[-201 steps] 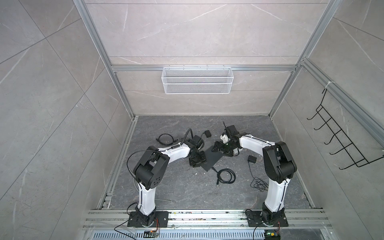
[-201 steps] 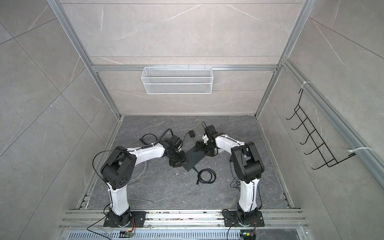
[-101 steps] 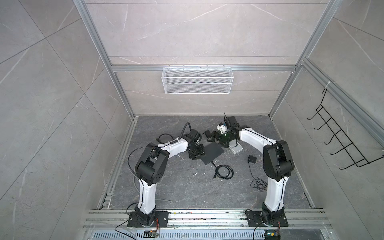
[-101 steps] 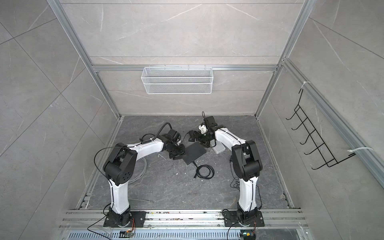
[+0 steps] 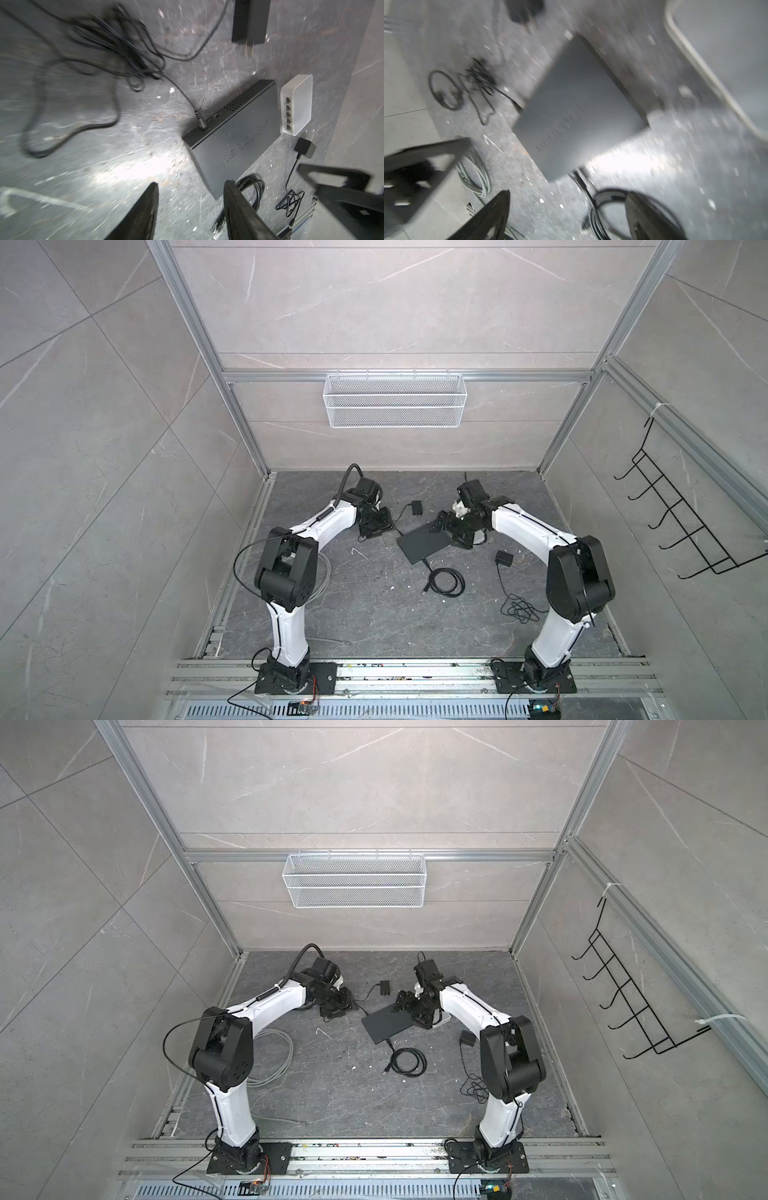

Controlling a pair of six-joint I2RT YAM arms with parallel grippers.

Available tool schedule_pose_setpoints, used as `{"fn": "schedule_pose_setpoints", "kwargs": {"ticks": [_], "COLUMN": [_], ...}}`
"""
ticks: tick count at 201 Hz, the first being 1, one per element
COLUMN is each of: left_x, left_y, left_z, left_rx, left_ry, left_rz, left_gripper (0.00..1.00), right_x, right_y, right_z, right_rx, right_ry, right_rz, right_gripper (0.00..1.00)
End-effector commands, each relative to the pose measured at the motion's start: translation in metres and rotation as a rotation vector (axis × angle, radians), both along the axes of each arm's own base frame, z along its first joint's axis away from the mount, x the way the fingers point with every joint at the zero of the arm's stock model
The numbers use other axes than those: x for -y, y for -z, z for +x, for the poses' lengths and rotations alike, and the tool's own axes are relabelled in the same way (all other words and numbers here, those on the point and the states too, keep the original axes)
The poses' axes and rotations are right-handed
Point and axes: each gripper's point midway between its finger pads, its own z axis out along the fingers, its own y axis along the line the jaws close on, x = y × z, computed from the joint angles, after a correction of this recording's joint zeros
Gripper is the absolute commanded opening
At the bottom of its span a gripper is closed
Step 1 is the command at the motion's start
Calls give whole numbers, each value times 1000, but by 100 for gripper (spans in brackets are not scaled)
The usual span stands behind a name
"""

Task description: Insert the plug into the switch port

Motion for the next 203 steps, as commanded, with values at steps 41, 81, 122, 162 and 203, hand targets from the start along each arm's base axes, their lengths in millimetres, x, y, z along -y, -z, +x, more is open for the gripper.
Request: {"fn": "schedule_pose_setpoints", "kwargs": {"ticks": [41,81,122,162,203], "left_x": [-77,-124,-151,-153,-148], "left_y": [-28,-43,-63,-66,-65], "left_z": [-15,-17,-16,-17,-12], "left_rx": [24,29,67,70,62], "left_ry": [-118,-197,-258,-253,-236], "left_rz": [97,137,130,126,103], "left_gripper": [54,54,54,54,54], "right_x": [-40,-52,-56,-40,-34], "right_y": [4,23,23,16,34], "right_z": [17,26,29,12,3], "right_rx": [112,69,50,20,-32], "right_ry": [160,228,260,361,424], "right_rz": [62,61,32,-21,-43], "right_gripper": [89,89,89,90,91]}}
